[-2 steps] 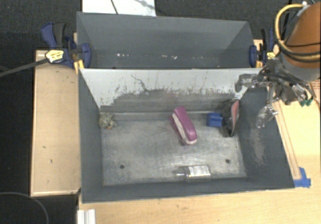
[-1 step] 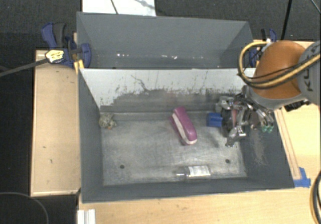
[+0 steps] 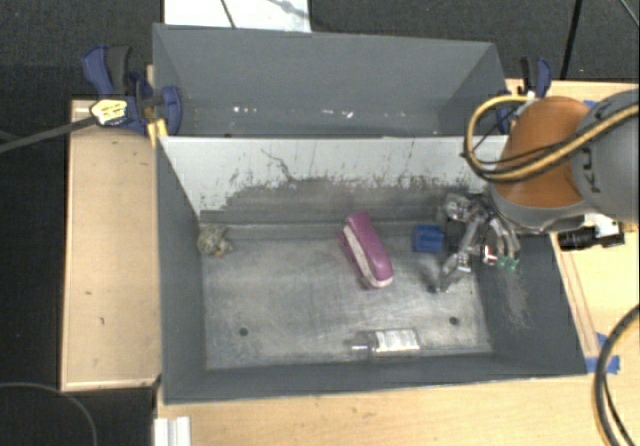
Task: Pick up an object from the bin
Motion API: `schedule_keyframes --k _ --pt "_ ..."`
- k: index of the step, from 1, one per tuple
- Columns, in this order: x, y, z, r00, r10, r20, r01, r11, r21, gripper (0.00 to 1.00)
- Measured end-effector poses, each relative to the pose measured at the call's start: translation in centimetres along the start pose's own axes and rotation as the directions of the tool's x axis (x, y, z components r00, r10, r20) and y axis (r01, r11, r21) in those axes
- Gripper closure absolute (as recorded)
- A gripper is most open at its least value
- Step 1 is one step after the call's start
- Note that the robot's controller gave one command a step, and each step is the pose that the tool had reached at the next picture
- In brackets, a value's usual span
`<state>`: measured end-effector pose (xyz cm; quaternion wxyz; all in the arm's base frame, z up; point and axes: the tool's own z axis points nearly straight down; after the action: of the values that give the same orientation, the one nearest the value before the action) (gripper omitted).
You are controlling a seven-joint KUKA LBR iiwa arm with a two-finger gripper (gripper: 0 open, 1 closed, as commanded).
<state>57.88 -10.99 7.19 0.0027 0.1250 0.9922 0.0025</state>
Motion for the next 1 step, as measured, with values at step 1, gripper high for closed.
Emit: schedule_keyframes --k 1 --pt "2.08 2.32 -0.01 0.991 0.132 -0.001 -0.132 0.991 0.005 0.0"
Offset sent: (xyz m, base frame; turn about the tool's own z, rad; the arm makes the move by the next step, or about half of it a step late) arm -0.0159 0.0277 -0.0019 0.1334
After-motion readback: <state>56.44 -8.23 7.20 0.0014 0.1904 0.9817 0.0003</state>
